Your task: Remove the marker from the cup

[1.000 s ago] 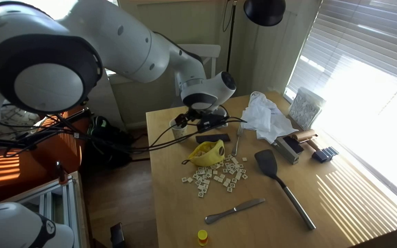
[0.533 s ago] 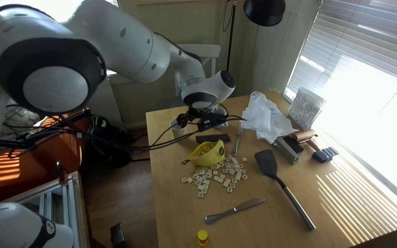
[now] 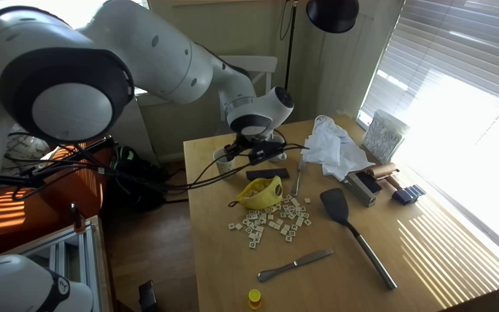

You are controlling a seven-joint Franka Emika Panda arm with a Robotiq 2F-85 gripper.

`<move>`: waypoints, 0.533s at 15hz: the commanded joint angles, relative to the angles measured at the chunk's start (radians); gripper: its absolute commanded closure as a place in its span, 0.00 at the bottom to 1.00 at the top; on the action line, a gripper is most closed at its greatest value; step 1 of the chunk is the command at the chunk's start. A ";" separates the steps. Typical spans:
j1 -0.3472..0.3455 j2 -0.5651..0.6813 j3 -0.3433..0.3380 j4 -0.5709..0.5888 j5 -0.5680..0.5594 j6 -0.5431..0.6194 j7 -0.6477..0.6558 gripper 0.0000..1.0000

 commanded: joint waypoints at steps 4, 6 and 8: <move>0.010 0.015 0.003 0.026 -0.056 0.004 0.022 0.95; 0.011 0.003 0.006 0.023 -0.059 0.003 0.020 0.95; 0.010 -0.020 0.012 0.017 -0.056 -0.007 0.022 0.95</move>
